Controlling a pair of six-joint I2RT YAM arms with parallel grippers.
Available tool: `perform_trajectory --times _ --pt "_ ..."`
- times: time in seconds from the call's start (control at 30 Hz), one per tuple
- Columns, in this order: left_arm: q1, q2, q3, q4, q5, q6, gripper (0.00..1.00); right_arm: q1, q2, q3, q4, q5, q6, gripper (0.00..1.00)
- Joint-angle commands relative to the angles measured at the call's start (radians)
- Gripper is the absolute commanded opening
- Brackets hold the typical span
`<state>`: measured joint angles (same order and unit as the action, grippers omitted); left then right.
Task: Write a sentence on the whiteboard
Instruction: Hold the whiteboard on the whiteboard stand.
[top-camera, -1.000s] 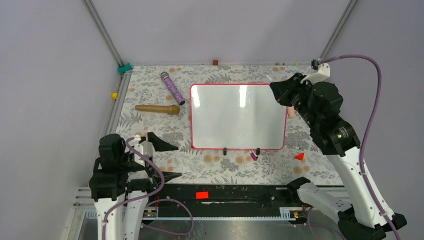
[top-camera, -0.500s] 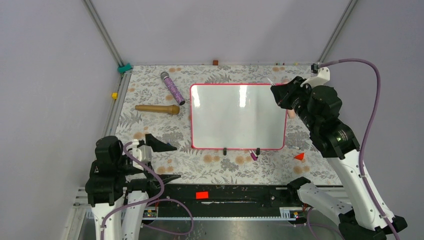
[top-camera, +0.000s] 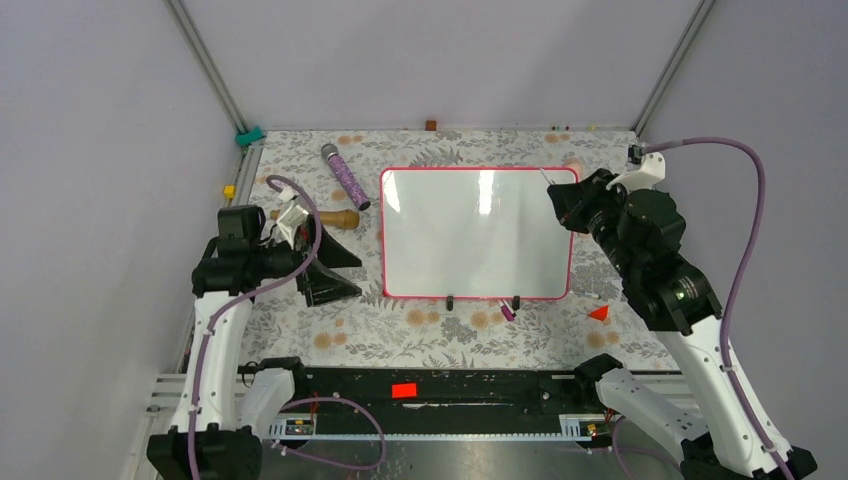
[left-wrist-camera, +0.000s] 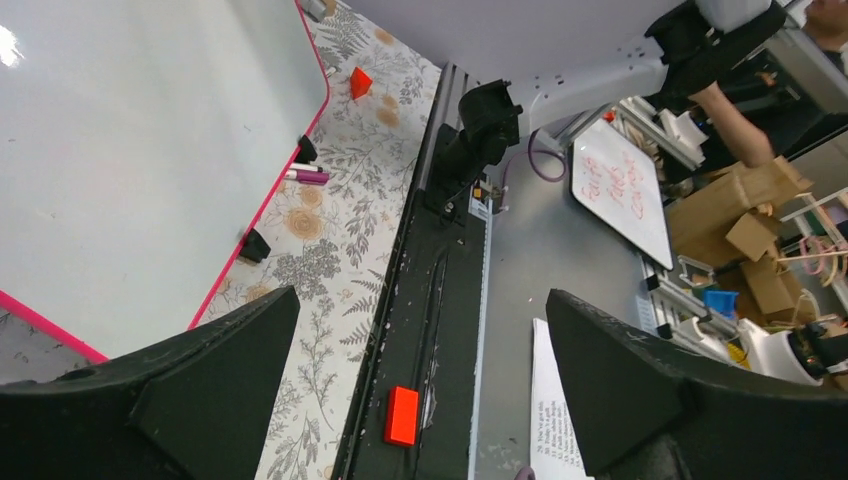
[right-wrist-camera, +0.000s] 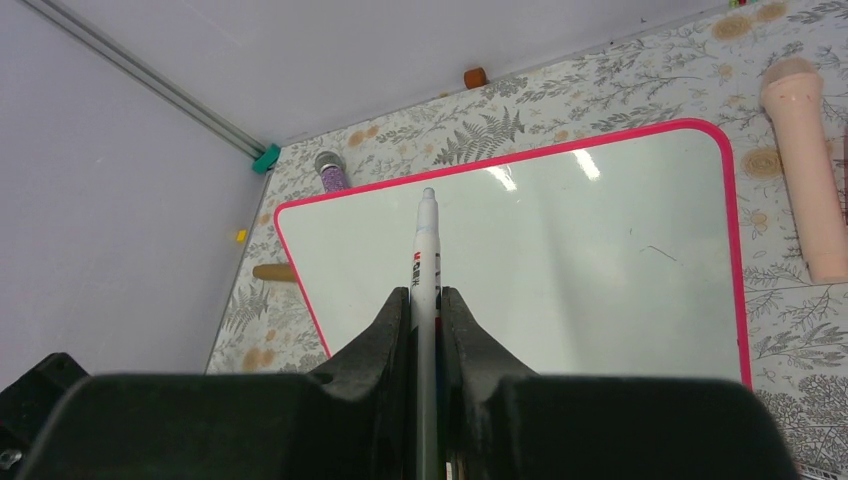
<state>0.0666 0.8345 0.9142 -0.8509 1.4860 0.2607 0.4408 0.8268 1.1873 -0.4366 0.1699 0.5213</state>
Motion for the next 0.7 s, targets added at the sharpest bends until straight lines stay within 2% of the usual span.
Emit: perform_trajectory --times 0.0,0.17,0.23,0.3,0.53,0.67 --pt "0.001 0.064 0.101 -0.010 0.084 0.060 0.93 0.008 -0.044 -0.013 -0.004 0.056 0.013 0.00" --pt "0.001 0.093 0.206 -0.084 -0.098 0.092 0.84 0.009 -0.072 -0.032 -0.020 0.066 0.024 0.00" --pt "0.001 0.099 0.225 -0.057 -0.158 0.058 0.81 0.009 -0.072 -0.032 -0.023 0.069 0.024 0.00" --pt "0.000 0.129 0.214 0.007 -0.152 -0.015 0.77 0.009 -0.070 -0.030 -0.022 0.069 0.026 0.00" --pt "0.001 0.244 0.218 0.057 -0.134 -0.051 0.78 0.009 -0.046 -0.036 -0.005 0.062 0.021 0.00" --pt "0.000 0.338 0.231 0.141 -0.121 -0.143 0.78 0.009 -0.025 -0.044 0.004 0.054 0.005 0.00"
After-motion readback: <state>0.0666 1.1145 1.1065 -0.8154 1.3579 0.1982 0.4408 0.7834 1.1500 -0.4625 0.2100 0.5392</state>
